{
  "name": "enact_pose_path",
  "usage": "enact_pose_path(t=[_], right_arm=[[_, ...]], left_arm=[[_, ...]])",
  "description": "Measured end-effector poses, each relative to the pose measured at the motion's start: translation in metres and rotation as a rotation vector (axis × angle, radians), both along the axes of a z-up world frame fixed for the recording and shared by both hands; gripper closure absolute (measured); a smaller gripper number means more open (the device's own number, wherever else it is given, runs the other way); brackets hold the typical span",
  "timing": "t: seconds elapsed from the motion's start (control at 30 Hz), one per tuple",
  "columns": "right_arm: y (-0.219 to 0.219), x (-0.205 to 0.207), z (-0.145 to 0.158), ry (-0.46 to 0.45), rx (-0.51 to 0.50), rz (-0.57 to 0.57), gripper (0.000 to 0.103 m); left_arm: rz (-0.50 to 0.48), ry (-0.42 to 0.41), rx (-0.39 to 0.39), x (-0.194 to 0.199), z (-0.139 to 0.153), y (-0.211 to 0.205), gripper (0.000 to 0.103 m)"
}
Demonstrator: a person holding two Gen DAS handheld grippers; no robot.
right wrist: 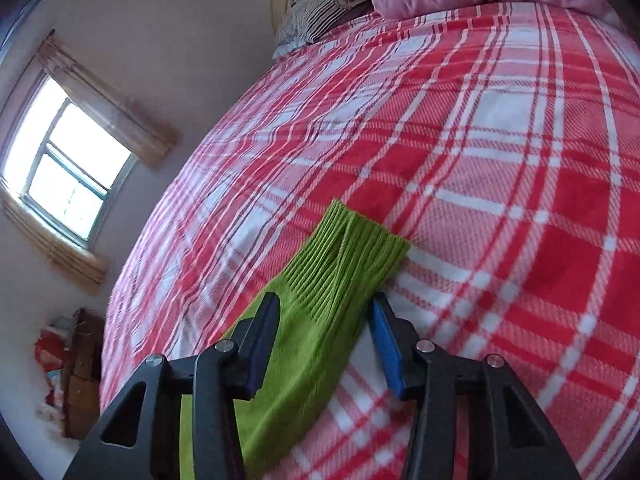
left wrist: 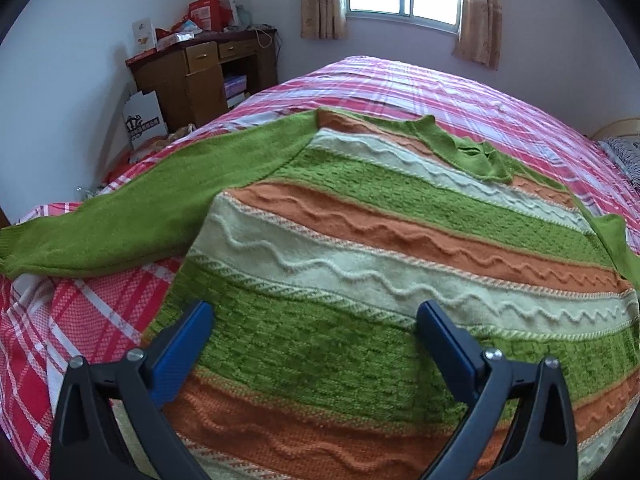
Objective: Fold small clothes
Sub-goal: 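Grasp the cuff of the green sleeve with the right gripper, then carry the sleeve cuff across the sweater body and release it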
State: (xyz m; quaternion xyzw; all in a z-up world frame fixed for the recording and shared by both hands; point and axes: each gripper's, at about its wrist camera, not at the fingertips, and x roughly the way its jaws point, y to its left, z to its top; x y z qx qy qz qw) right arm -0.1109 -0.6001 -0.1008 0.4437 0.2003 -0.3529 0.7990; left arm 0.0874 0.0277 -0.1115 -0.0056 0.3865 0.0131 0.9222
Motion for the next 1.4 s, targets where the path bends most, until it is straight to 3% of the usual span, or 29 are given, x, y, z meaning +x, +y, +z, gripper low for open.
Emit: enact_pose_path(t=[0.1,0.2,0.3,0.47,0.6,0.83,0.97,1.1,1.23,1.4], right_arm=[[0.002,0.007,0.001,0.035,-0.042,-0.008,0.056],[0.004,0.011,-0.001,0.116,-0.093,-0.012,0.084],[-0.003,0.000,-0.004,0.064,-0.050,-0.004,0.094],[0.008,-0.010,0.013,0.054,-0.075,0.066,0.096],[0.037,-0.013,0.050,-0.024,-0.129,0.114,0.096],[0.145,0.029,0.123,-0.152,-0.208,0.368,0.096],[0.218,0.064,0.140,-0.173,-0.223,0.531,0.096],[0.282,0.086,0.141,-0.194,-0.196,0.654,0.096],[0.342,0.117,0.131,-0.202,-0.178,0.761,0.096],[0.422,0.158,0.105,-0.198,-0.155,0.865,0.096]], left_arm=[[0.001,-0.002,0.003,0.002,-0.001,-0.001,0.000],[0.001,-0.003,0.001,0.002,-0.001,-0.001,0.000],[0.000,-0.004,0.001,0.002,-0.001,-0.002,0.000],[-0.001,-0.005,-0.004,0.002,-0.001,-0.002,0.000],[-0.003,-0.006,-0.006,0.003,-0.001,-0.002,0.000],[-0.022,-0.003,-0.016,0.002,-0.001,-0.002,0.000],[-0.071,0.019,-0.013,-0.002,0.005,0.003,0.000],[-0.038,-0.029,-0.023,-0.017,0.018,0.028,0.000],[0.056,-0.087,-0.027,-0.024,0.020,0.060,0.000],[0.136,-0.032,-0.078,-0.017,-0.003,0.088,0.000]])
